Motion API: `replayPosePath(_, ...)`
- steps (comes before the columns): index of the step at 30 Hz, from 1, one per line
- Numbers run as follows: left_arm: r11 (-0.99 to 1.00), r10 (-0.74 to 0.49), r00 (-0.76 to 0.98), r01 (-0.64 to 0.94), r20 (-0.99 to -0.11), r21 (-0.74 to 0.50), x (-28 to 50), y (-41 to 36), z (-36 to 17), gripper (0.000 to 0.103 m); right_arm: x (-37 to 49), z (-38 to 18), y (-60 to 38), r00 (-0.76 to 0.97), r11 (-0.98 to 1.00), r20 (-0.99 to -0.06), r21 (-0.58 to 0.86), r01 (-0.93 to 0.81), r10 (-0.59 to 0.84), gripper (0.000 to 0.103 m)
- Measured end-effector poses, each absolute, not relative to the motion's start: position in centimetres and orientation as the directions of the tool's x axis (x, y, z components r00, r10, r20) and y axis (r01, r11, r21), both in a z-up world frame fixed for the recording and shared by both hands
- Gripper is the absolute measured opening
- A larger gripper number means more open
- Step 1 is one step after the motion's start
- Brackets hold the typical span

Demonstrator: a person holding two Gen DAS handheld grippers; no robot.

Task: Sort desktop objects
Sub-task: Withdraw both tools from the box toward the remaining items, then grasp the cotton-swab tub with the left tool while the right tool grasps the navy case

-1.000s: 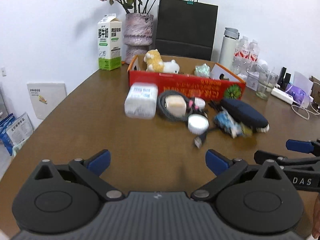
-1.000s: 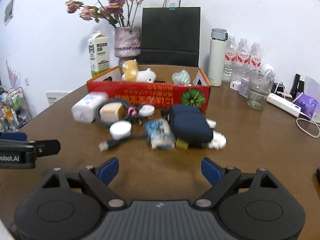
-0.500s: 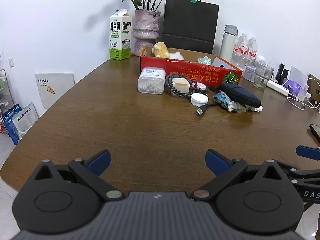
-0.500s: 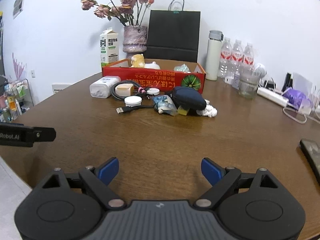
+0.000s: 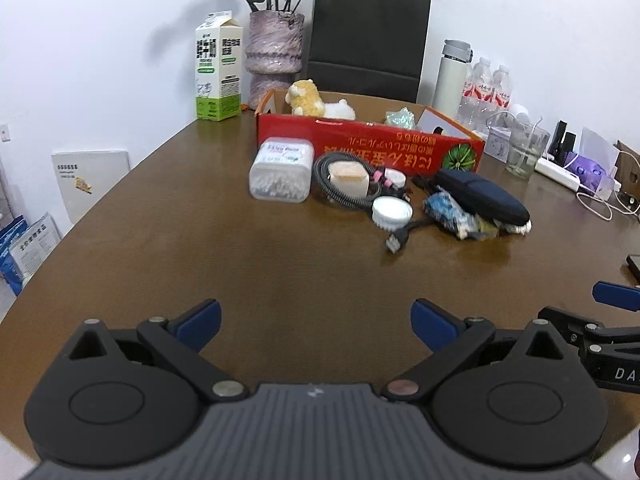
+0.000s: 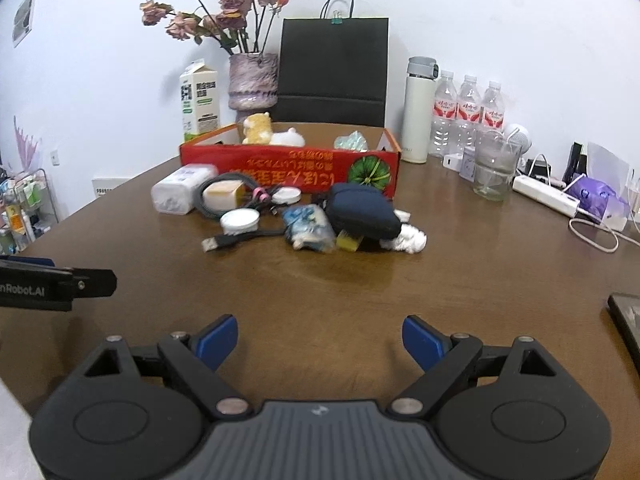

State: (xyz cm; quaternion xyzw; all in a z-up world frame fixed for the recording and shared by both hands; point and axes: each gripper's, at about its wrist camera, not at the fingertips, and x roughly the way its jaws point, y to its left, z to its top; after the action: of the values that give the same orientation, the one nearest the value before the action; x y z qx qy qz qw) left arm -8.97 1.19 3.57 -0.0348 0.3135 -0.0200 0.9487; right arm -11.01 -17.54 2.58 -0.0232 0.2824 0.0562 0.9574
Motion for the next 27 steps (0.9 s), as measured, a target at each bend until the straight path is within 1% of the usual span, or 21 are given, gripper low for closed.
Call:
replayPosePath(6,0.998,-0.050,0.830,0.016,-0.556,-0.066,-5.2,1.6,4.8,0.103,-7.8,3.2,-18.2,0.851,0.995,-0.520,-0.025,-0.099,0.072,0.089)
replayPosePath(10,0.998,-0.039,0.835,0.008,-0.548,-0.059,-1.9,2.2,5.3,0.103,-5.3,3.9,-18.4,0.866,0.994,-0.494,-0.030,-0.104,0.076,0.089)
replayPosePath(13,0.997,-0.057,0.839,0.022,-0.541,-0.069,0.8,2.7,5.7,0.103,-2.9,4.4,-18.4,0.871,0.993,-0.485,-0.039,-0.107,0.075,0.089)
replayPosePath(18,0.995,-0.071,0.819,0.016,-0.570,-0.102,6.3,4.1,5.8,0.103,1.4,4.8,-19.0,0.869,0.994,-0.485,0.006,-0.109,0.098,0.088)
replayPosePath(21,0.995,-0.049,0.810,-0.008,-0.584,-0.095,9.0,4.9,5.5,0.097,3.7,4.5,-19.3,0.855,0.992,-0.503,0.048,-0.113,0.122,0.086)
replayPosePath(27,0.997,-0.036,0.786,-0.014,-0.617,-0.076,12.5,5.3,3.9,0.091,6.8,3.1,-19.4,0.826,0.992,-0.548,0.075,-0.103,0.128,0.081)
